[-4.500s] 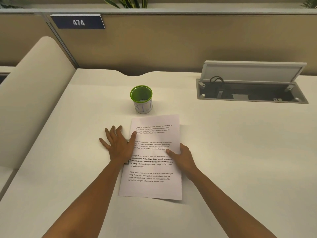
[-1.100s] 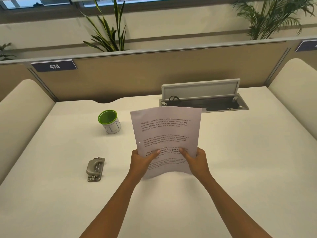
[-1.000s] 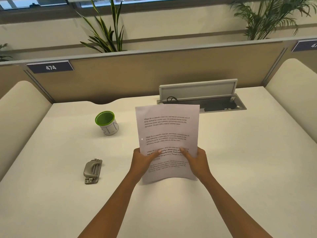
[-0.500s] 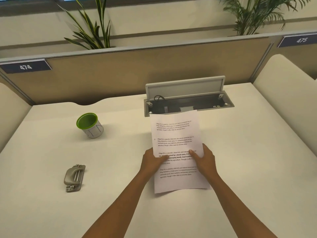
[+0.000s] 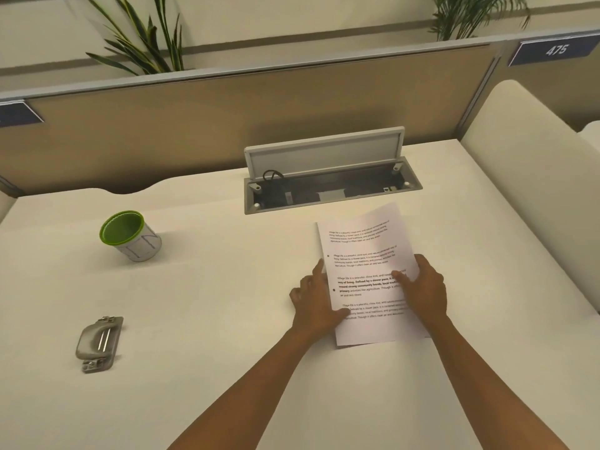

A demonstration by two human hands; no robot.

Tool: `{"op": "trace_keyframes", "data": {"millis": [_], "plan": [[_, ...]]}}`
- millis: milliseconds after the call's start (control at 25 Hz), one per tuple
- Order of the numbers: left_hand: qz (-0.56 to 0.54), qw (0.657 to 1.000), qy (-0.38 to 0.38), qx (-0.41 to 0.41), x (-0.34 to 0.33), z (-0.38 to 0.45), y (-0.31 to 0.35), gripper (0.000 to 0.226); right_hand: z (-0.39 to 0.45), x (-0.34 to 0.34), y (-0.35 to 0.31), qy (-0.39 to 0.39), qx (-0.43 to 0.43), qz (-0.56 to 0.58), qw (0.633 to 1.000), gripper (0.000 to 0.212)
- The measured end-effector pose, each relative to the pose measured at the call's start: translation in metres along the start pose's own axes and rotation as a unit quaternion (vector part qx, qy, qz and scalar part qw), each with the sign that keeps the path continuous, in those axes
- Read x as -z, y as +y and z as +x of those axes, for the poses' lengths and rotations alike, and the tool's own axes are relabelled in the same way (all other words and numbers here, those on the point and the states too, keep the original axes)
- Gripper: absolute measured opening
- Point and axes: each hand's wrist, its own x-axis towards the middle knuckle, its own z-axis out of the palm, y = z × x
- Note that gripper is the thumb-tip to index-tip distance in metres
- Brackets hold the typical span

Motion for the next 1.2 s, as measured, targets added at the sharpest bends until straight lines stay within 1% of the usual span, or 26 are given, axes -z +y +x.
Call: {"op": "trace_keyframes", "data": {"millis": [160, 320, 480, 520, 560, 640, 720, 760, 840, 1000, 1200], "plan": [[0.043, 0.998, -0.038, -0.031, -0.022, 0.007, 0.005, 0.116, 0.014, 0.014, 0.01, 0.028, -0.001, -0.016, 0.999, 0.048], [0.081, 0.993, -0.061, -0.052, -0.036, 0.013, 0.013, 0.111, 0.028, 0.022, 0.02, 0.051, 0.003, -0.017, 0.999, 0.058], [0.136, 0.986, -0.076, -0.052, -0.046, 0.02, 0.021, 0.113, 0.022, 0.014, 0.017, 0.139, -0.001, -0.088, 0.986, 0.069], [0.143, 0.985, -0.078, -0.052, -0.048, 0.022, 0.022, 0.113, 0.018, 0.01, 0.016, 0.15, 0.007, -0.1, 0.983, 0.072], [0.148, 0.984, -0.079, -0.052, -0.05, 0.024, 0.023, 0.114, 0.015, 0.005, 0.016, 0.143, 0.022, -0.108, 0.984, 0.074], [0.161, 0.982, -0.082, -0.054, -0.052, 0.028, 0.026, 0.113, 0.011, -0.006, 0.018, 0.081, 0.04, -0.112, 0.99, 0.077], [0.17, 0.98, -0.084, -0.055, -0.054, 0.031, 0.029, 0.113, 0.009, -0.015, 0.023, 0.019, 0.026, -0.117, 0.993, 0.083], [0.171, 0.98, -0.086, -0.056, -0.055, 0.033, 0.03, 0.113, 0.01, -0.018, 0.025, 0.004, 0.021, -0.124, 0.992, 0.085], [0.164, 0.98, -0.097, -0.055, -0.055, 0.036, 0.031, 0.115, 0.014, -0.02, 0.03, -0.002, 0.026, -0.136, 0.99, 0.087], [0.136, 0.98, -0.141, -0.041, -0.049, 0.041, 0.028, 0.12, 0.029, -0.009, 0.038, 0.001, 0.024, -0.143, 0.989, 0.087], [0.161, 0.972, -0.167, -0.04, -0.044, 0.041, 0.031, 0.125, 0.046, 0.006, 0.048, -0.003, 0.022, -0.141, 0.99, 0.086]]}}
